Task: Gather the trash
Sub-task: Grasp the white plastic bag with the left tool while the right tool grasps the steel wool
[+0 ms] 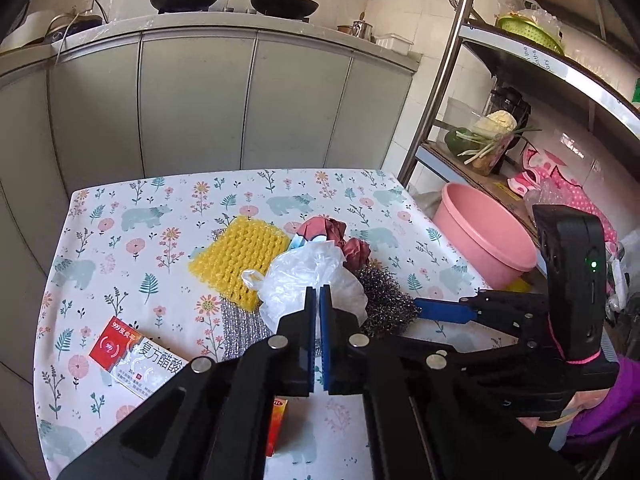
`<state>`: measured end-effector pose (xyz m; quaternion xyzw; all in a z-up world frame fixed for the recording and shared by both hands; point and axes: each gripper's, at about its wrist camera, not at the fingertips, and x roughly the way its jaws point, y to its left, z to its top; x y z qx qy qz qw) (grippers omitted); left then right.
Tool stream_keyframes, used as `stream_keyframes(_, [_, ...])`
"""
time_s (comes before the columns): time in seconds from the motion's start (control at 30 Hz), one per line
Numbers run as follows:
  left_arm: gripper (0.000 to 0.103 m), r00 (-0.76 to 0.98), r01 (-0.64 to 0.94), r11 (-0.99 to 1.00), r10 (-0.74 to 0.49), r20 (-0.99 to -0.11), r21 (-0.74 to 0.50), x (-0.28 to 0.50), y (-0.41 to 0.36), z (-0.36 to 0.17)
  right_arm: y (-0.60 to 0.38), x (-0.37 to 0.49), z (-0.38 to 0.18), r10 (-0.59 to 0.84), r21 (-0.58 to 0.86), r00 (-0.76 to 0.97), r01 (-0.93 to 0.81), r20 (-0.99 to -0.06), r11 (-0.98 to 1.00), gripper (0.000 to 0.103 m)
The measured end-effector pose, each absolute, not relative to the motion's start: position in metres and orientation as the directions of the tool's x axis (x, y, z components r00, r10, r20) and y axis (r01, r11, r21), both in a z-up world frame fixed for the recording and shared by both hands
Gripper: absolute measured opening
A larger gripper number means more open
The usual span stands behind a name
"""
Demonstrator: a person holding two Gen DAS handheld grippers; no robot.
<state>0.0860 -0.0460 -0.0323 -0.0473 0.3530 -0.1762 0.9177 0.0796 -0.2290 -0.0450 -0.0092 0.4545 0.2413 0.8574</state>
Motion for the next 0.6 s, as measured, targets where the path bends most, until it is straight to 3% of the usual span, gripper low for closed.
stream_keyframes(0.27, [0.001, 0.686, 0.283, 0.932, -0.362, -0.631, -0.227, 0.082, -0.041, -0.033, -0.233, 0.09, -0.047, 0.369, 0.152, 0.489, -0.428, -0.79, 0.891, 0.056])
stream_keyframes(0.5, [0.001, 0.693, 0.285, 0.933, -0.36, -0.625, -0.221, 0.076, -0.04, -0.029, -0.229, 0.091, -0.051, 0.433, 0.207, 0.448, -0.468, -0.782, 0.859, 0.055])
stream_keyframes(0.6, [0.001, 0.697, 0.281, 0.935, -0.355, -0.623, -0.218, 0.074, -0.04, -0.026, -0.229, 0.085, -0.047, 0.434, 0.198, 0.467, -0.472, -0.77, 0.859, 0.037])
